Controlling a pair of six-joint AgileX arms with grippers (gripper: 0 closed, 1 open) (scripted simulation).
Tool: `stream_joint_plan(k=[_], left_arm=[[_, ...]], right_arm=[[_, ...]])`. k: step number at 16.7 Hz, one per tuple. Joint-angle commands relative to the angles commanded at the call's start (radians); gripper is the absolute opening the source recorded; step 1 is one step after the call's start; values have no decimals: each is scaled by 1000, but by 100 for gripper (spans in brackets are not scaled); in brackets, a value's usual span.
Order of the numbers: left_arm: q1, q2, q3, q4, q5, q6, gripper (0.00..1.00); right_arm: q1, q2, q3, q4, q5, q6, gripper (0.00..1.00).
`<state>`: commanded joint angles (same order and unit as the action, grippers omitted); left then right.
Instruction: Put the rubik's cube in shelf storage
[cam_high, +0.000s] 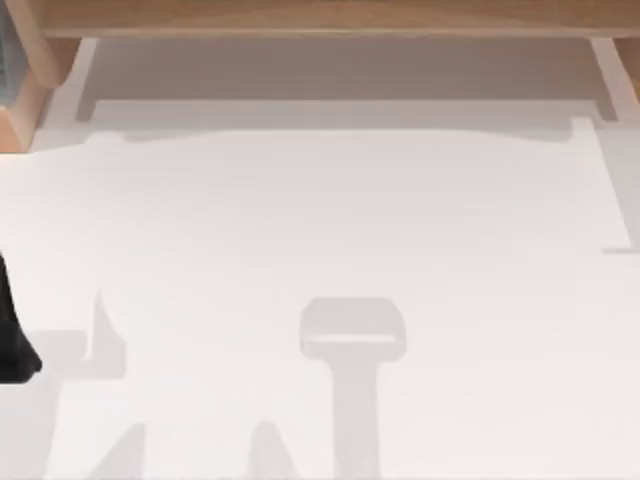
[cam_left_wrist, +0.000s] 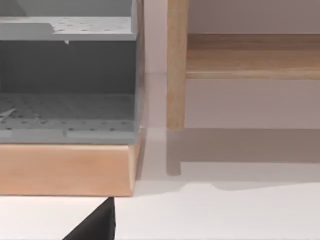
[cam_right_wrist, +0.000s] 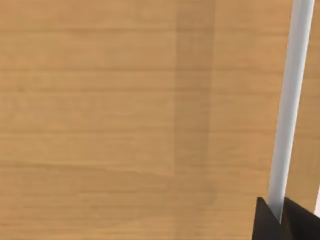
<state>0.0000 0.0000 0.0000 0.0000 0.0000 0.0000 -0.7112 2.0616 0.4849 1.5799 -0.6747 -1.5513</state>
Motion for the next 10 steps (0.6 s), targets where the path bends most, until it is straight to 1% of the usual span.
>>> stream_joint_plan(k=[9, 10], left_arm=[[0, 0, 0, 0, 0, 0, 100], [0, 0, 0, 0, 0, 0, 100]], right_arm=[[0, 0, 0, 0, 0, 0, 98], [0, 0, 0, 0, 0, 0, 100]])
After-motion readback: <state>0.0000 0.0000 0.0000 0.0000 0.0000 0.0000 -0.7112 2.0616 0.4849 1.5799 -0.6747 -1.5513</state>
